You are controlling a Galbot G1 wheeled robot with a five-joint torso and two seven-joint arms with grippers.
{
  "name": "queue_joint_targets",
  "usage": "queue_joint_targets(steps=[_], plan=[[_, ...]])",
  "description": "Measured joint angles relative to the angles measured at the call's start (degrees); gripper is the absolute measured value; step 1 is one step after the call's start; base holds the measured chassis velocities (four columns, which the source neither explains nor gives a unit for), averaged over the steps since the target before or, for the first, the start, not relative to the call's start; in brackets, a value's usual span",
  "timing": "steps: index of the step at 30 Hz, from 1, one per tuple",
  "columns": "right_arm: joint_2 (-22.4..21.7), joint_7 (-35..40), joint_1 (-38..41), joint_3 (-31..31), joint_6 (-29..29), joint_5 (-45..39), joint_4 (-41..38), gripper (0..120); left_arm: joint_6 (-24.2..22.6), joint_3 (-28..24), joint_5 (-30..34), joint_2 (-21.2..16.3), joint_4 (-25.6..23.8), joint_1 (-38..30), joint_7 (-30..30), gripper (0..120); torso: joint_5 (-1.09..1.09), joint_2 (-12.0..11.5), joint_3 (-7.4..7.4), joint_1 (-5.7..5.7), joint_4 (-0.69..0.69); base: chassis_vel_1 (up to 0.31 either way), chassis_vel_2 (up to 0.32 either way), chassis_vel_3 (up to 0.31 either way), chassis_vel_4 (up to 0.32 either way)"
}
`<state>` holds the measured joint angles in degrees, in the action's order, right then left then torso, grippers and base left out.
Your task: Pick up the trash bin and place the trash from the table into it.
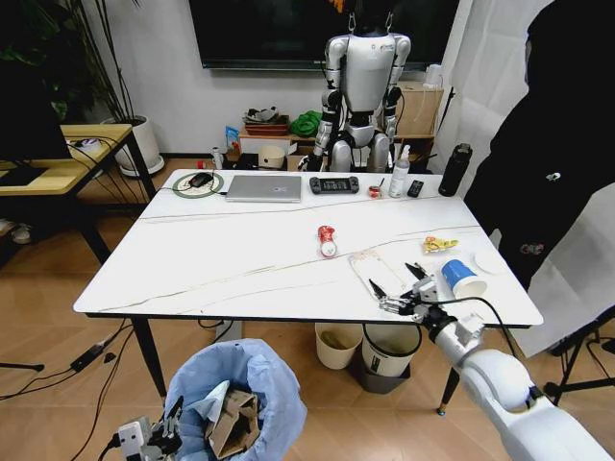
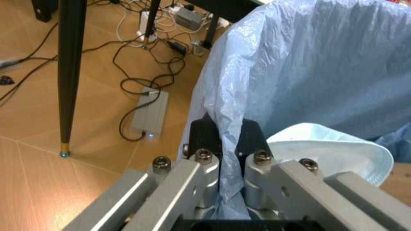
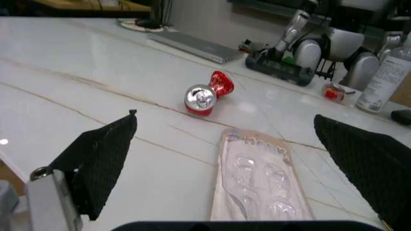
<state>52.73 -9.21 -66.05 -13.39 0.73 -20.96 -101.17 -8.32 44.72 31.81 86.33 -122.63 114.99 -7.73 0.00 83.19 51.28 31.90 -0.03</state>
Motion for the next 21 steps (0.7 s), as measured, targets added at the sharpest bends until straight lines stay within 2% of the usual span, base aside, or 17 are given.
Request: queue_joint_targets(steps=[13,21], plan=[[-1.8,-0.6,9.4,8.2,-0.4,6.7,10.1,100,-2.1,-0.1,3.2,0.2,-2.2,-0.2,1.9,0,0.00,0.0,0.00,0.00,0.00,0.000,0.000,0.000,0.000],[-1.2,-0.8,11.7,10.0,-0.1,8.0,14.2,100,-4.1,0.2,7.1,-0.7,-3.1,-0.1,4.9,0,-0.01,0.0,-0.01,0.00,0.00,0.000,0.000,0.000,0.000]])
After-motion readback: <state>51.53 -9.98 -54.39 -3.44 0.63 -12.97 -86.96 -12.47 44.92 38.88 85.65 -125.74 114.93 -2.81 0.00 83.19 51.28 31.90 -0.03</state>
